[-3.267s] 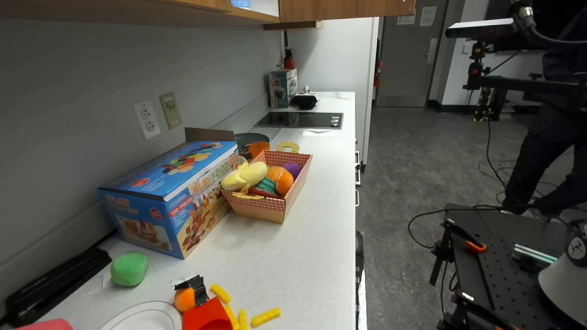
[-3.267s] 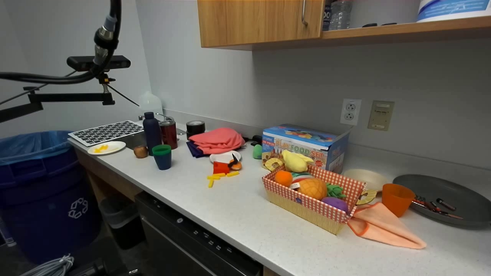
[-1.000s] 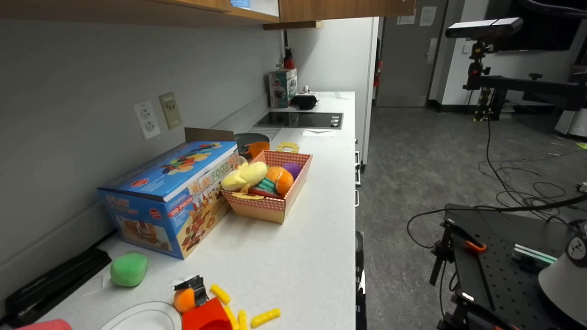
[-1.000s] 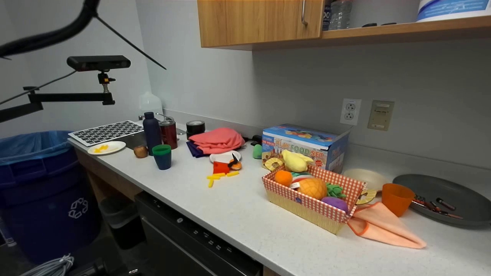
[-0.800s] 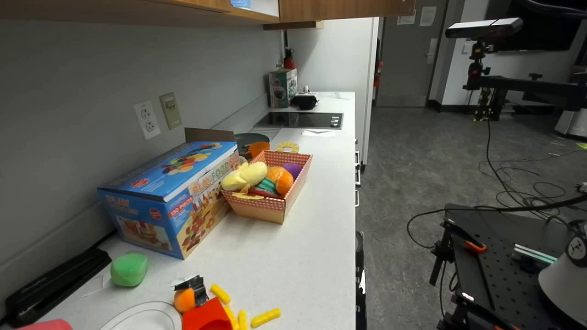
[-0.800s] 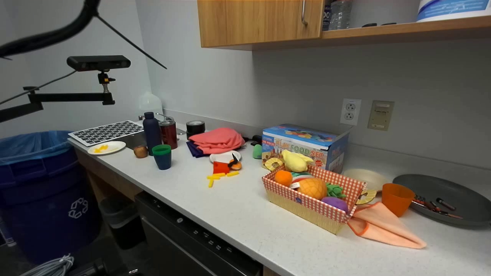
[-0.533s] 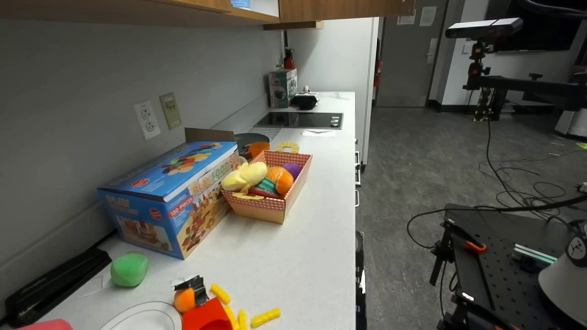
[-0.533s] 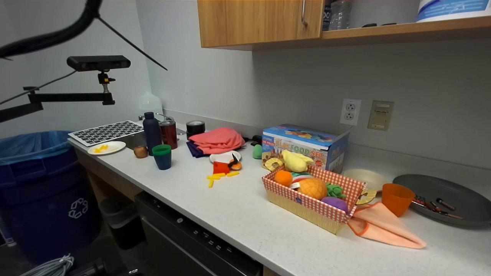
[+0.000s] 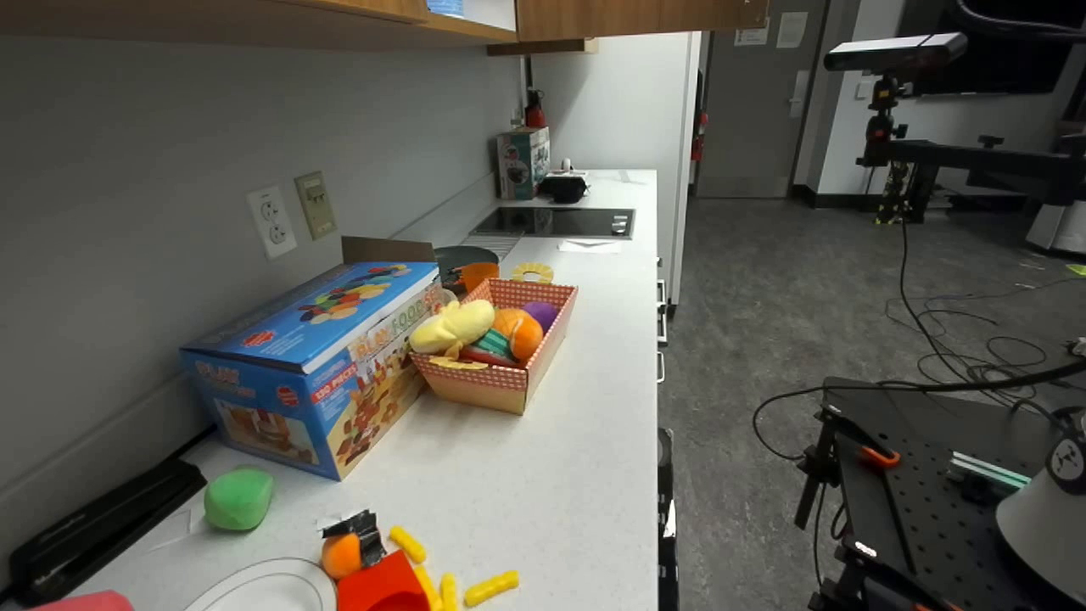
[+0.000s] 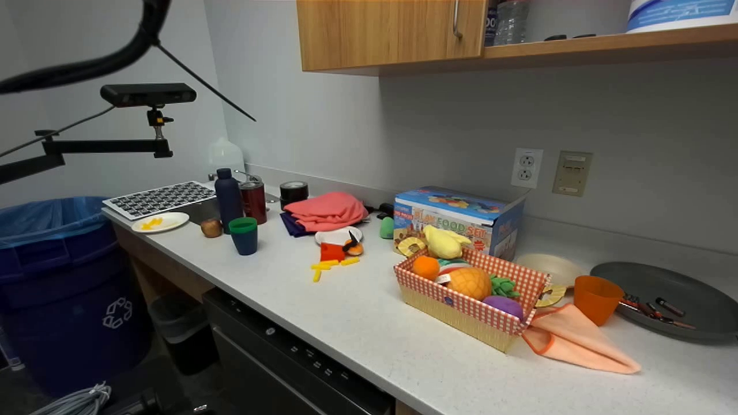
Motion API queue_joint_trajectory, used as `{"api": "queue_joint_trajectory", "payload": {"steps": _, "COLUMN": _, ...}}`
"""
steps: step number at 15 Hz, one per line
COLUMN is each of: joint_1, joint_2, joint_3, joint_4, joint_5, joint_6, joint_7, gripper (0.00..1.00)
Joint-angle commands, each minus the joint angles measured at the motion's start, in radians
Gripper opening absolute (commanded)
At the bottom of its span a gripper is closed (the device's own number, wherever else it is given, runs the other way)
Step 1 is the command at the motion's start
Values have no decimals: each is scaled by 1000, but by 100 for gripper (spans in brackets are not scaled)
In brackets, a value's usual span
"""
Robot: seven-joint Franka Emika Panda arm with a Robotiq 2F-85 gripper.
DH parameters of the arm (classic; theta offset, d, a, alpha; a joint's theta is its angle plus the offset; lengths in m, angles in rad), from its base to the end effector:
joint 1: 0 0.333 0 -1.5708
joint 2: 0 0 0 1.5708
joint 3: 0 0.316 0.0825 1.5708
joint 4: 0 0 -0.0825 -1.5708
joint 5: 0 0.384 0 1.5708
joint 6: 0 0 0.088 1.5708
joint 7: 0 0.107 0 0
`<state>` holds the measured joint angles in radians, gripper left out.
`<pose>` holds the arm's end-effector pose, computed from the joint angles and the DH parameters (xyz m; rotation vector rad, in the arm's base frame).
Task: Close the right door of the top cabinet
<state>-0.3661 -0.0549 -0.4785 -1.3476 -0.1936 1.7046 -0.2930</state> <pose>0.3352 -0.4210 0.7728 2.6488 -0.7758 0.3496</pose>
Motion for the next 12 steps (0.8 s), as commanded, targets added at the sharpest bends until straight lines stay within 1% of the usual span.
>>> {"api": "queue_joint_trajectory", "payload": {"steps": 1, "joint_1": 2, "joint_2": -28, "joint_3": 2, "joint_4": -46, "joint_5": -4, "joint_6": 104, "joint_7": -10, "gripper": 100}}
{"api": "queue_joint_trajectory", "payload": {"steps": 5, "joint_1": 0, "joint_2": -32, "joint_3": 4, "joint_4": -70, "joint_5": -45, "joint_6": 184, "joint_7": 31, "gripper": 100}}
{"api": "queue_joint_trajectory", "payload": {"steps": 9, "joint_1": -2, "joint_2": -36, "joint_3": 7, "joint_4": -80, "joint_5": -122, "joint_6": 205, "joint_7": 89, "gripper": 100}}
{"api": "queue_joint_trajectory", "payload": {"steps": 10, "joint_1": 0, "joint_2": -38, "joint_3": 6, "joint_4": -85, "joint_5": -128, "joint_6": 214, "joint_7": 95, "gripper": 100}}
{"api": "queue_joint_trajectory", "payload": {"steps": 11, "joint_1": -16, "joint_2": -35, "joint_3": 20, "joint_4": -82, "joint_5": -110, "joint_6": 214, "joint_7": 95, "gripper": 100}}
{"api": "queue_joint_trajectory", "payload": {"steps": 12, "joint_1": -15, "joint_2": -38, "joint_3": 19, "joint_4": -90, "joint_5": -84, "joint_6": 224, "joint_7": 99, "gripper": 100}}
